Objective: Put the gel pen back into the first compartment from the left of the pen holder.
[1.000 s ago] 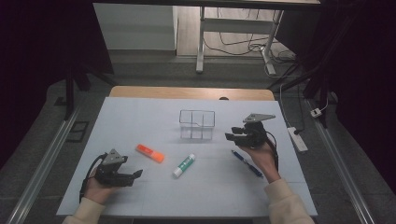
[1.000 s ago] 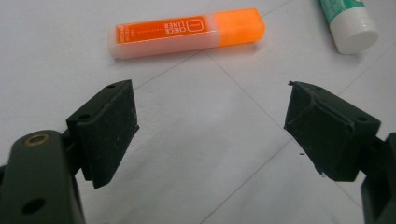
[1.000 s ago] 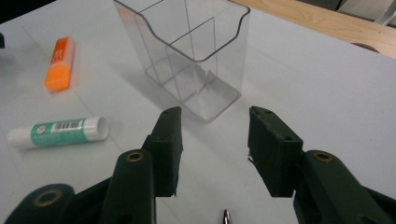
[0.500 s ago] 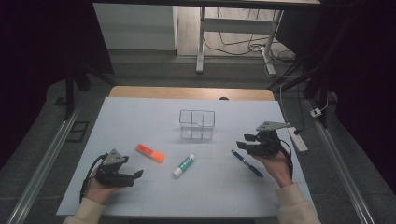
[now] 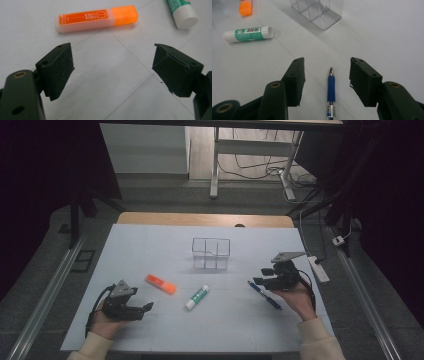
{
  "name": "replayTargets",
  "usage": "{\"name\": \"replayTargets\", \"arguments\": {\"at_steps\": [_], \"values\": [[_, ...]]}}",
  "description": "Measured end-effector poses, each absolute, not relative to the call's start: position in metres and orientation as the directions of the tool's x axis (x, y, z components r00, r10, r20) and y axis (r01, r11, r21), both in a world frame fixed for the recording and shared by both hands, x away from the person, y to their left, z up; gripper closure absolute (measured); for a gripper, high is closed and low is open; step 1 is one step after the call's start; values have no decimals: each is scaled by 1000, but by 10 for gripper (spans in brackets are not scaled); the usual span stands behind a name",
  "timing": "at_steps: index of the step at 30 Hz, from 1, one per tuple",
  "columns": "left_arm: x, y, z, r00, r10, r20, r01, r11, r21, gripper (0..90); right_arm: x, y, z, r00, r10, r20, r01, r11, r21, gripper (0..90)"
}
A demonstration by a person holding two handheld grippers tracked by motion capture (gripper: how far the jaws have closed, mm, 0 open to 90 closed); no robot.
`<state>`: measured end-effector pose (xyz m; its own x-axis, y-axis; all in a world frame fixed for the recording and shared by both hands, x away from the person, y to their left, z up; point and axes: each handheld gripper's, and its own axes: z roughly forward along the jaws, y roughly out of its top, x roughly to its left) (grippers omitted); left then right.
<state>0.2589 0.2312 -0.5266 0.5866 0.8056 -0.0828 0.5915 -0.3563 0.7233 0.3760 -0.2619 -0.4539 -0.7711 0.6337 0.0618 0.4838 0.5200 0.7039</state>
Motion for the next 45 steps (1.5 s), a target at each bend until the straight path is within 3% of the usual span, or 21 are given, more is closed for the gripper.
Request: {"name": "replayTargets", "arguments": {"at_steps": [20,35,45], "values": [[259,231,-527,588,804,-88,591,-354,725,169,385,-250,-458,-792,609,50,502,602,621,430],[261,231,-527,588,804,-86,590,-354,725,169,398,-234,-484,-797,604,15,533,691,488,399],[263,230,-528,592,802,-83,591,-361,722,170,404,-230,-497,-787,617,-10,550,709,443,485]]}}
